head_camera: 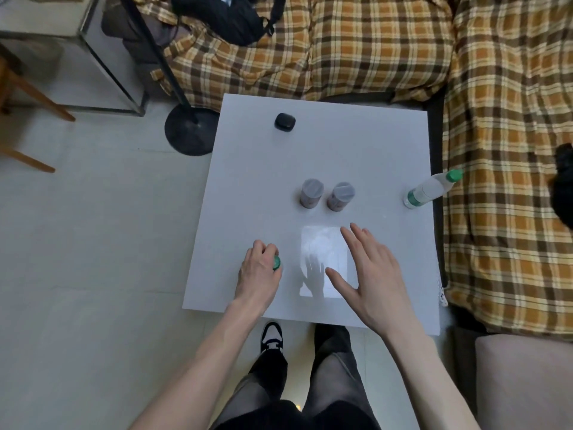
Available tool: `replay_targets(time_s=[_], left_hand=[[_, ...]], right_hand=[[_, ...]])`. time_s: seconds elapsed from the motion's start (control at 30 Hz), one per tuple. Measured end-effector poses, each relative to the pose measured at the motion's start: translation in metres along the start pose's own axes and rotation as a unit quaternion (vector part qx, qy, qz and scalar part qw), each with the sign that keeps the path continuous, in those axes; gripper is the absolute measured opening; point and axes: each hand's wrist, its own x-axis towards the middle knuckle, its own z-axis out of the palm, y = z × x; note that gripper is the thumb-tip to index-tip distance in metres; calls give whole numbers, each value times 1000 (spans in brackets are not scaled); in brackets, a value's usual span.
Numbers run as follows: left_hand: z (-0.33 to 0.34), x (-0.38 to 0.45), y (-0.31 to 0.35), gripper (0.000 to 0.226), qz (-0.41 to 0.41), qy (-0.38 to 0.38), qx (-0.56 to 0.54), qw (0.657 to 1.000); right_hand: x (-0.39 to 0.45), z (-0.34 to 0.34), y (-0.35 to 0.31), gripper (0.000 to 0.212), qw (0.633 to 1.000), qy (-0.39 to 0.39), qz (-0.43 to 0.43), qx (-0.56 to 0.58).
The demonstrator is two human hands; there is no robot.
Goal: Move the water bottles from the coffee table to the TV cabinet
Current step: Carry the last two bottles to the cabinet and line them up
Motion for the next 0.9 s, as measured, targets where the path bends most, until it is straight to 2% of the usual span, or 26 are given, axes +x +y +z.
replay_targets(time_s=[0.2,0.47,0.6,0.8,0.9], left_hand=[[-6,22,79,16,48,39,-32,998],[4,75,173,17,92,81,-40,992],[15,102,205,16,89,93,-56,990],[33,130,230,18,79,84,-80,990],[43,138,234,19,62,73,-99,990]], right_hand=[[19,-34,52,67,995,77,49,-27],[71,-77,153,63,991,101,67,-61],[103,-88,203,61,988,111,62,-88],[155,-86,259,65,988,82,66,-116],[180,-76,276,67,990,13,88,-109]])
